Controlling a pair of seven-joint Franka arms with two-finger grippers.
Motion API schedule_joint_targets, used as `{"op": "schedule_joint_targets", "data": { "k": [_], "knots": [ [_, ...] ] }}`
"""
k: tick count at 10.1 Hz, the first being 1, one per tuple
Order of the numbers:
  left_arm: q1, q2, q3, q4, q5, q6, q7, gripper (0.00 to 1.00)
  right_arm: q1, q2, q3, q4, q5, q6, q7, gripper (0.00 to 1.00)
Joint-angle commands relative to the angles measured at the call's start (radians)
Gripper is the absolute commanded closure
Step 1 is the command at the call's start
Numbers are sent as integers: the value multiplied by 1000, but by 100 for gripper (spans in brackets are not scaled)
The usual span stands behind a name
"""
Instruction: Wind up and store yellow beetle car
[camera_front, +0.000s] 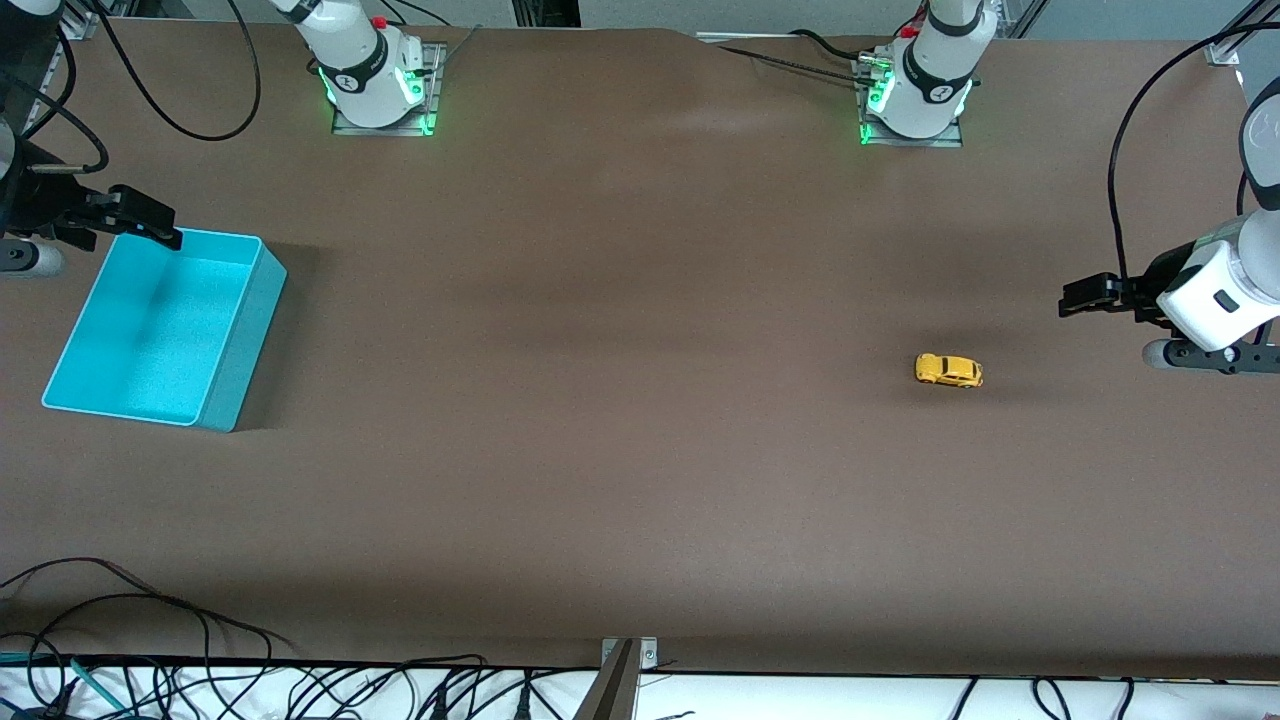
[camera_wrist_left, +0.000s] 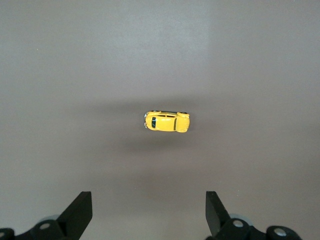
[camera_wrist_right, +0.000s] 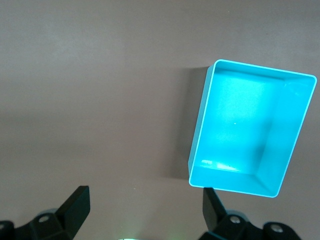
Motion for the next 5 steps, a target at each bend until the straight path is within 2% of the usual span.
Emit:
{"op": "schedule_joint_targets", "data": {
  "k": [1, 5],
  "knots": [
    [5, 5, 2, -1, -26, 2, 14, 0, -1, 10, 4, 30, 1, -14, -6, 0],
    [5, 23, 2, -14, -29, 9, -32, 0, -3, 10, 2, 30, -1, -11, -9, 0]
  ]
}}
